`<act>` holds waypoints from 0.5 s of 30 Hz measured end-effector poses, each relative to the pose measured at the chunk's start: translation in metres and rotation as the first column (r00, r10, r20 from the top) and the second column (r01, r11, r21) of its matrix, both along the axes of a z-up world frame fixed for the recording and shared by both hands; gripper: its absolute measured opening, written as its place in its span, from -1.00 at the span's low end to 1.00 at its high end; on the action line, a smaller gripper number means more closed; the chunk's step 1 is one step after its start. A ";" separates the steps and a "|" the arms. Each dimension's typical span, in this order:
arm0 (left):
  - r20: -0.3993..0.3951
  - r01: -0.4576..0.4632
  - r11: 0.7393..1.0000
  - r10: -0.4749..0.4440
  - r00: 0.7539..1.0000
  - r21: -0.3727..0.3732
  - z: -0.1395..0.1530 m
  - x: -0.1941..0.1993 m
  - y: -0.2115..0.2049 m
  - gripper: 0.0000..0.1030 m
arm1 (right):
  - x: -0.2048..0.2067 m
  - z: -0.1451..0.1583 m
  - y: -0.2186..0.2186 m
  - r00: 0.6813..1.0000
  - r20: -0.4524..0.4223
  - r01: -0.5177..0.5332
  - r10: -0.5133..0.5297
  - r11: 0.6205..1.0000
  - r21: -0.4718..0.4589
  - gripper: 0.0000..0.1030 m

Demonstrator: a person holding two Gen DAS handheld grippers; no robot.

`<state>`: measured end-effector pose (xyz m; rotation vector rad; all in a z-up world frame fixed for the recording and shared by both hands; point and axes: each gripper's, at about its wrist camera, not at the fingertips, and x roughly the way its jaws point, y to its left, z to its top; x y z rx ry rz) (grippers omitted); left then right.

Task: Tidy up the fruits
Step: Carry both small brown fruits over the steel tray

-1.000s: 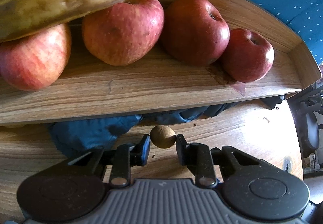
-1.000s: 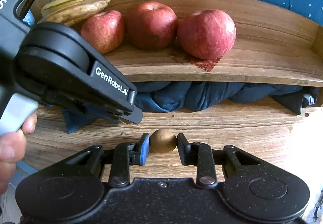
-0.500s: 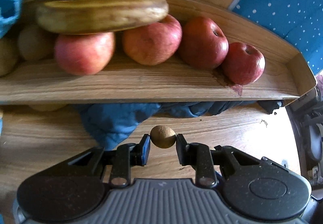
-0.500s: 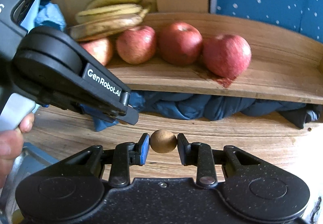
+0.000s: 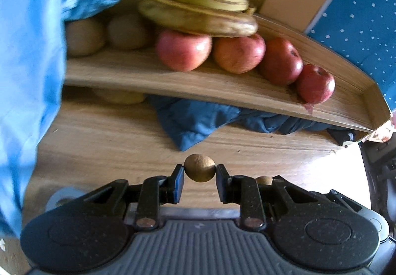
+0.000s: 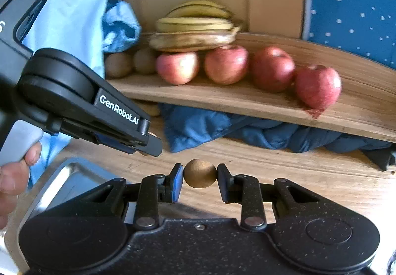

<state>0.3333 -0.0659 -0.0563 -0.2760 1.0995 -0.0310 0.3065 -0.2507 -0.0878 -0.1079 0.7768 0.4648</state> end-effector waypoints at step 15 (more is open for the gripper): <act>-0.035 -0.191 0.981 0.192 0.981 0.033 -0.012 -0.071 0.063 -0.42 | -0.049 -0.005 0.040 0.983 -0.033 -0.180 0.180 0.984 0.004 -0.38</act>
